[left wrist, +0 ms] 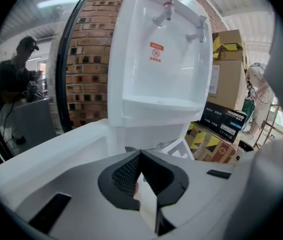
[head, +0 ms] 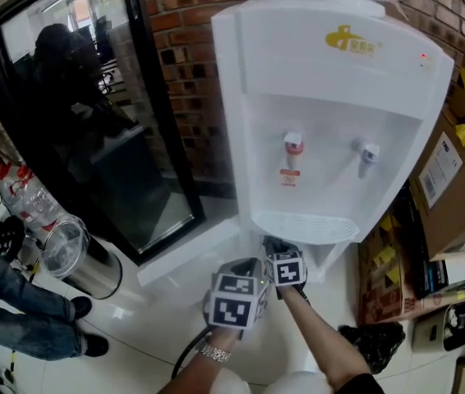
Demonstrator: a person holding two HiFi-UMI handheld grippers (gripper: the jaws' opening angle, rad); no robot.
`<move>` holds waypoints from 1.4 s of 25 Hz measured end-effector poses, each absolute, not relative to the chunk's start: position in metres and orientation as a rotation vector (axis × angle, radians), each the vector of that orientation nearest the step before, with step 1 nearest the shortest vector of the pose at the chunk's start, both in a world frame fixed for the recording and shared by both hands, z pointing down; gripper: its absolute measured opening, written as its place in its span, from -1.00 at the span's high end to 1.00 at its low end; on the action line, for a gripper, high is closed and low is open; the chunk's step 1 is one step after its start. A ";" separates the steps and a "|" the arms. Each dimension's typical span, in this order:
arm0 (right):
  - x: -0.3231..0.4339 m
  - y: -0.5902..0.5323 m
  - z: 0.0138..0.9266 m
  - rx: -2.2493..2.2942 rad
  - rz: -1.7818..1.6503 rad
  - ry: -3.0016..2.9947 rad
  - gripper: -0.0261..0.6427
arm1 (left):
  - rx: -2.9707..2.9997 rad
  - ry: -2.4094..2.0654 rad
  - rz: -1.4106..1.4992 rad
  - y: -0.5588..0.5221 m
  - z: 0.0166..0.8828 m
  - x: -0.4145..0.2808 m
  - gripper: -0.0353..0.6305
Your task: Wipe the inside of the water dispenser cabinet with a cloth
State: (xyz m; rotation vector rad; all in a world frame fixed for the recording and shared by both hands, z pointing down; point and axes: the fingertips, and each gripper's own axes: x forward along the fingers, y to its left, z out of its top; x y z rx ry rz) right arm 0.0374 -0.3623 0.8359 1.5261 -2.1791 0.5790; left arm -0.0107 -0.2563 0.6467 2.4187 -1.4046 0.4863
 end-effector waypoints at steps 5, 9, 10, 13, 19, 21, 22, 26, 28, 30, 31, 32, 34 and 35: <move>0.022 -0.337 0.898 1.349 0.697 -2.120 0.89 | 2.456 -1.389 0.481 -0.248 0.636 -0.006 0.89; 0.042 -0.335 0.899 1.398 0.729 -2.089 0.90 | 2.465 -1.382 0.453 -0.245 0.628 -0.005 0.89; 0.048 -0.341 0.887 1.437 0.726 -2.106 0.90 | 2.470 -1.380 0.448 -0.245 0.626 -0.004 0.89; 0.055 -0.363 0.818 1.587 0.625 -2.245 0.90 | 2.474 -1.381 0.453 -0.247 0.626 -0.005 0.89; 0.037 -0.380 0.808 1.600 0.518 -2.283 0.89 | 2.473 -1.385 0.469 -0.246 0.628 -0.006 0.89; 0.032 -0.373 0.845 1.515 0.576 -2.211 0.90 | 2.473 -1.382 0.468 -0.244 0.626 -0.006 0.89; 0.031 -0.367 0.863 1.476 0.609 -2.175 0.90 | 2.473 -1.380 0.466 -0.242 0.625 -0.007 0.89; 0.043 -0.348 0.903 1.431 0.692 -2.077 0.89 | 2.489 -1.371 0.461 -0.239 0.620 -0.005 0.89; 0.059 -0.351 0.892 1.485 0.698 -2.071 0.89 | 2.497 -1.362 0.451 -0.238 0.618 -0.003 0.89; 0.067 -0.365 0.849 1.590 0.647 -2.158 0.89 | 2.503 -1.359 0.441 -0.238 0.615 -0.001 0.89; 0.066 -0.371 0.825 1.633 0.605 -2.217 0.90 | 2.504 -1.359 0.440 -0.238 0.614 -0.001 0.89; 0.061 -0.375 0.803 1.658 0.556 -2.267 0.89 | 2.506 -1.360 0.440 -0.238 0.615 -0.001 0.89; 0.046 -0.379 0.784 1.652 0.482 -2.310 0.90 | 2.509 -1.367 0.442 -0.237 0.615 -0.002 0.89; 0.038 -0.380 0.788 1.627 0.477 -2.302 0.90 | 2.508 -1.370 0.446 -0.236 0.615 -0.002 0.89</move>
